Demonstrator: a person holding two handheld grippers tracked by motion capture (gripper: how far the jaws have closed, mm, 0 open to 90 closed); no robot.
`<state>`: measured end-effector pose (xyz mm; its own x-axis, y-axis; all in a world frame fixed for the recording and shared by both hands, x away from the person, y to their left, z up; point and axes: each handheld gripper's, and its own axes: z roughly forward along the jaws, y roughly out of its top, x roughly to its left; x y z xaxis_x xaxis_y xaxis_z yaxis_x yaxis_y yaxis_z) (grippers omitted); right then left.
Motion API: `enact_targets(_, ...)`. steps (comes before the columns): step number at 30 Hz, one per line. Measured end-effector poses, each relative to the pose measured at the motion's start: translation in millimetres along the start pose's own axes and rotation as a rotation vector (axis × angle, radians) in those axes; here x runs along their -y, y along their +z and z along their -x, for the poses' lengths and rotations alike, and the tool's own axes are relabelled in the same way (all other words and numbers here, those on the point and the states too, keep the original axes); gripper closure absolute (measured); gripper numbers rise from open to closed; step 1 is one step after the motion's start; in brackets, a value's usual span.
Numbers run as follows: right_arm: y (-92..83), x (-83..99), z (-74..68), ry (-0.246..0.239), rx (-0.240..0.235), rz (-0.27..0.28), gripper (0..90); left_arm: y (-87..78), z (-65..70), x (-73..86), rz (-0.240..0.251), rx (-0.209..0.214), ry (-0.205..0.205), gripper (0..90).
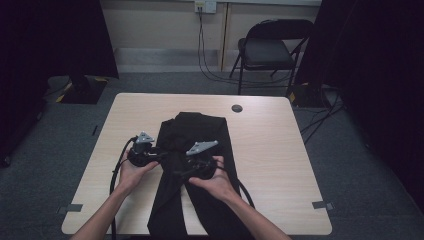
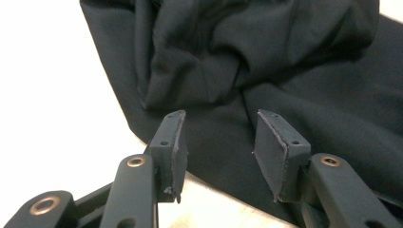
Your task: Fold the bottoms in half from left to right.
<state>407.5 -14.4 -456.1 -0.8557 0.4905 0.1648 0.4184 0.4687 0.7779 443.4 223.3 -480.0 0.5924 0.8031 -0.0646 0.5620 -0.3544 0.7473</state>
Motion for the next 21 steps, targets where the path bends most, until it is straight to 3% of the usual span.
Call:
enact_targets(3,15.6,1.7,-13.9,-0.047,-0.002,-0.034,24.7,8.1,1.3,2.8,-0.035,-0.005,0.011,54.3)
enact_targets(5,27.1,5.0,-15.0,-0.034,0.01,-0.05,24.9,11.3,1.7,3.7,-0.054,-0.011,0.019,53.5)
enact_targets(6,33.0,8.3,-14.9,-0.043,0.03,-0.062,30.5,12.3,1.4,4.1,-0.056,-0.012,0.02,53.0)
enact_targets(9,39.3,14.9,-11.5,-0.03,0.089,-0.074,61.6,12.1,1.0,4.4,-0.056,-0.018,0.017,51.8)
enact_targets(12,28.0,15.9,-9.5,-0.032,0.076,-0.008,86.2,8.1,-0.5,3.5,-0.037,-0.021,0.004,49.3)
enact_targets(15,8.7,9.7,-6.2,-0.04,0.091,0.02,88.9,3.8,-3.4,3.4,-0.014,-0.023,-0.021,49.3)
enact_targets(20,-33.2,-5.7,9.0,0.015,0.093,0.13,89.0,0.4,-7.8,4.0,-0.006,-0.036,-0.038,49.2)
enact_targets(21,-33.2,-5.7,9.0,0.015,0.093,0.13,89.0,0.3,-7.6,4.0,-0.003,-0.04,-0.047,49.2)
